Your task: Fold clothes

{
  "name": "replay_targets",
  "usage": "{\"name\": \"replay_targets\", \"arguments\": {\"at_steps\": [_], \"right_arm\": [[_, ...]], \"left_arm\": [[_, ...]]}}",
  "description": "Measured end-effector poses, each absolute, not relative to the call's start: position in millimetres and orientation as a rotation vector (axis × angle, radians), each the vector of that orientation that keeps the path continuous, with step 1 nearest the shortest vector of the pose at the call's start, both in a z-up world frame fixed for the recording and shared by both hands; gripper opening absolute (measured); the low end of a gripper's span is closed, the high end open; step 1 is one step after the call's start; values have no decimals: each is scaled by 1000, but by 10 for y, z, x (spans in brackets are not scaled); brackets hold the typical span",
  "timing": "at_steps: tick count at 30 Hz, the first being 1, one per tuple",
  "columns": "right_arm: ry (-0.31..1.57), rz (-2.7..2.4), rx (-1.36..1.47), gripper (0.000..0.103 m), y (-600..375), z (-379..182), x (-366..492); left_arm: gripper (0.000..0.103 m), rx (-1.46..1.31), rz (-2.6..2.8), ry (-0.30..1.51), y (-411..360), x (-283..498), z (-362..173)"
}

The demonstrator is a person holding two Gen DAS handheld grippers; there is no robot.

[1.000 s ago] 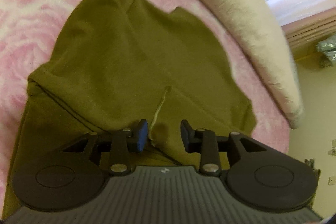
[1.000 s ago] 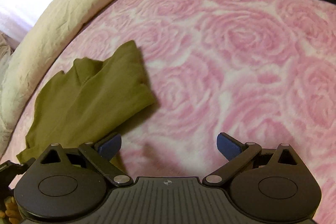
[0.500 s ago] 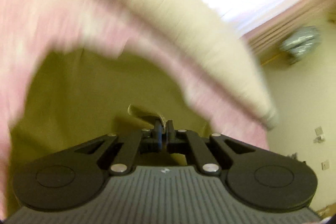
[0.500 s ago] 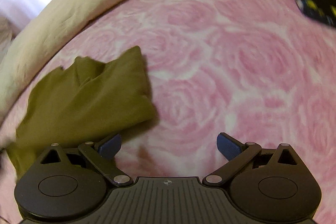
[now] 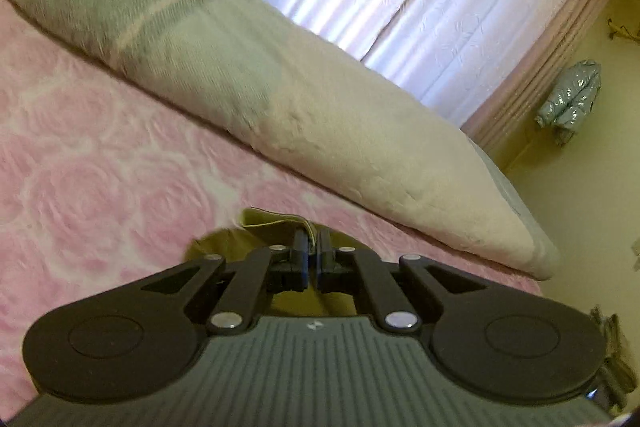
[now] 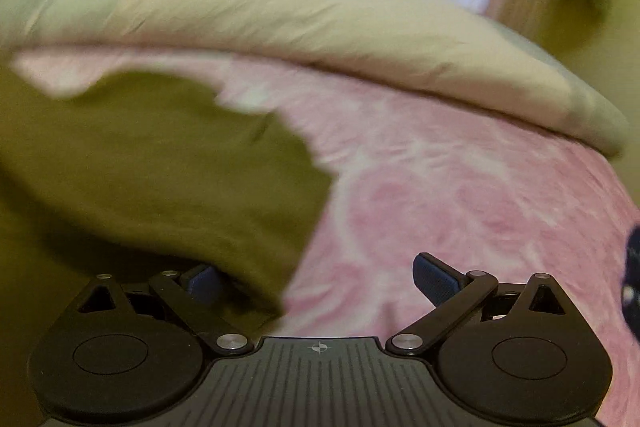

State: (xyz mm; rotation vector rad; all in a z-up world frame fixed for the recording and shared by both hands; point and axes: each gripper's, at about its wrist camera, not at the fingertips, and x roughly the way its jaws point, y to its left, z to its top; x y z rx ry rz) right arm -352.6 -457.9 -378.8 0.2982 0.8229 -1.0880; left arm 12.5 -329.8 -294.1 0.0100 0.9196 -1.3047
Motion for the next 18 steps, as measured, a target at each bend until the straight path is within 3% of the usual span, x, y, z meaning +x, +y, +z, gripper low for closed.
{"name": "replay_targets", "arguments": {"at_steps": [4,9,13,18], "right_arm": [[847,-1096,370,100,-4698,-3801,-3673],[888,-1070,417,100,-4678,-3768,-3783],[920,-1048,454,100,-4662,-3741,-3871],[960,-1020,501,100,-4642,-3706,-3982]], "left_arm": [[1,154,-1254,922,-3252,153,-3148],[4,314,-1159,1044,-3223,135,-3788],[6,257,-1125,1068,-3191,209,-3778],[21,191,-1111,1058,-3148,349,-3571]]}}
